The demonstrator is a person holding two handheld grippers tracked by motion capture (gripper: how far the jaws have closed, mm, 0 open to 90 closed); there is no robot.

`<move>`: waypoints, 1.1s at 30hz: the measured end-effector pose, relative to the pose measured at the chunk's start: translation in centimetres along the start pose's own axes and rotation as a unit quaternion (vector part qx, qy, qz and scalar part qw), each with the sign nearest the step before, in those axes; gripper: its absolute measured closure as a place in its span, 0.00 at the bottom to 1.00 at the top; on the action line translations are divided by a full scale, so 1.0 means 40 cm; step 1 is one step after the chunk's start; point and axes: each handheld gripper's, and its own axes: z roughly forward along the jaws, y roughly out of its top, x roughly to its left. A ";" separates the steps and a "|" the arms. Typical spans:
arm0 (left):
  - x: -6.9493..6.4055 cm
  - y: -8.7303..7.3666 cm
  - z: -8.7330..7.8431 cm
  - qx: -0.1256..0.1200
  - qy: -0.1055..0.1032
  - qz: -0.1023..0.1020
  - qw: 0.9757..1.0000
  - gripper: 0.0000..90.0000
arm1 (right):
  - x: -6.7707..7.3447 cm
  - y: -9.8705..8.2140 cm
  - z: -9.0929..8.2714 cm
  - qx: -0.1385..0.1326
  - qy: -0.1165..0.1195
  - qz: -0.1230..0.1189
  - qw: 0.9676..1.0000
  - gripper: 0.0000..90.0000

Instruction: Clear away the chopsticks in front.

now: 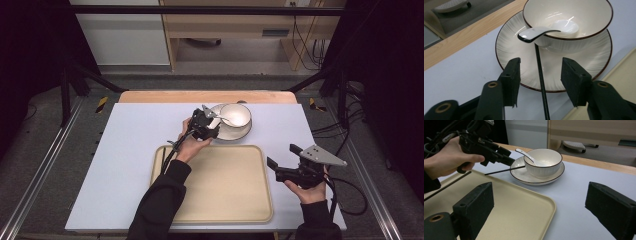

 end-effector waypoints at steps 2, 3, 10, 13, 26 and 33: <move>0.008 -0.005 0.011 0.001 -0.004 -0.006 1.000 0.60 | 0.000 -0.001 0.002 0.002 0.001 0.000 1.000 0.09; 0.012 -0.006 0.015 0.006 -0.005 -0.001 1.000 0.62 | 0.000 -0.002 0.003 0.003 0.000 0.000 1.000 0.09; 0.003 0.002 0.043 0.013 -0.007 0.012 1.000 0.69 | 0.000 -0.001 0.002 0.003 0.001 -0.001 1.000 0.09; 0.001 0.005 0.057 0.019 -0.009 0.010 1.000 0.72 | 0.001 -0.001 0.002 0.003 0.001 0.000 1.000 0.09; 0.007 0.003 0.090 0.046 -0.023 -0.004 0.999 0.87 | 0.001 -0.001 0.004 0.001 0.003 -0.004 1.000 0.09; 0.012 0.001 0.096 0.053 -0.026 -0.011 0.998 0.92 | 0.002 -0.001 0.004 0.003 0.004 -0.003 1.000 0.09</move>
